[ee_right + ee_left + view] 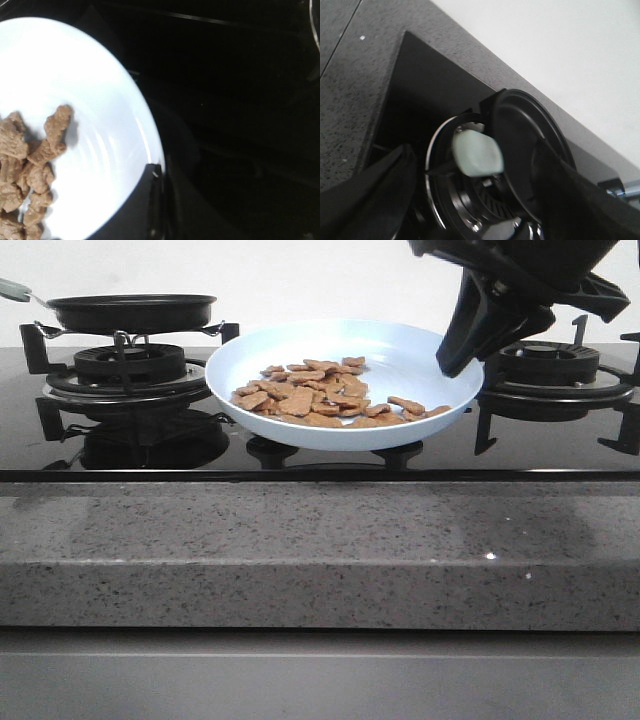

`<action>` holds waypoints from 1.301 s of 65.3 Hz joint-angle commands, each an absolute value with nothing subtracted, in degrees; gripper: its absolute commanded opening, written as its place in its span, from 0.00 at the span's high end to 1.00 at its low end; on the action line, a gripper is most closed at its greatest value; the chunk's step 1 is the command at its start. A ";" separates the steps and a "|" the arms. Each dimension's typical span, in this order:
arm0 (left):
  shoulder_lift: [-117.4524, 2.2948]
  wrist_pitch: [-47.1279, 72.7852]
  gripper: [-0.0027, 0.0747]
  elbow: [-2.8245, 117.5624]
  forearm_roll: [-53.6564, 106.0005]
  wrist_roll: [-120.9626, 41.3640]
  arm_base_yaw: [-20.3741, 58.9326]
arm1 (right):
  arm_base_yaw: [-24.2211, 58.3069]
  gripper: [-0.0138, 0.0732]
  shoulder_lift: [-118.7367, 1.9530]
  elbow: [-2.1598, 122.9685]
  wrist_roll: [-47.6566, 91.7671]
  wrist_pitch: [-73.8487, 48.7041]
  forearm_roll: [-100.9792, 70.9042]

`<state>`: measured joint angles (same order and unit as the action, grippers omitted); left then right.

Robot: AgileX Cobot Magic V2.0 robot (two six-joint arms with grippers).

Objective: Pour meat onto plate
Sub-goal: 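Lower the pan back onto its burner and open the left gripper, then lower the plate to the stovetop center and open the right gripper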

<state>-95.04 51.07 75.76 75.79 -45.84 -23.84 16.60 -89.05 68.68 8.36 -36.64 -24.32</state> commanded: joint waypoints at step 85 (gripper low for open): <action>-47.76 41.78 0.34 52.66 6.11 -5.26 9.03 | 16.54 0.91 -87.10 70.18 9.01 -34.51 -25.41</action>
<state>-49.16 45.67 51.68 5.30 -5.94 8.65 16.60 -89.05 68.68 8.36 -36.64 -24.32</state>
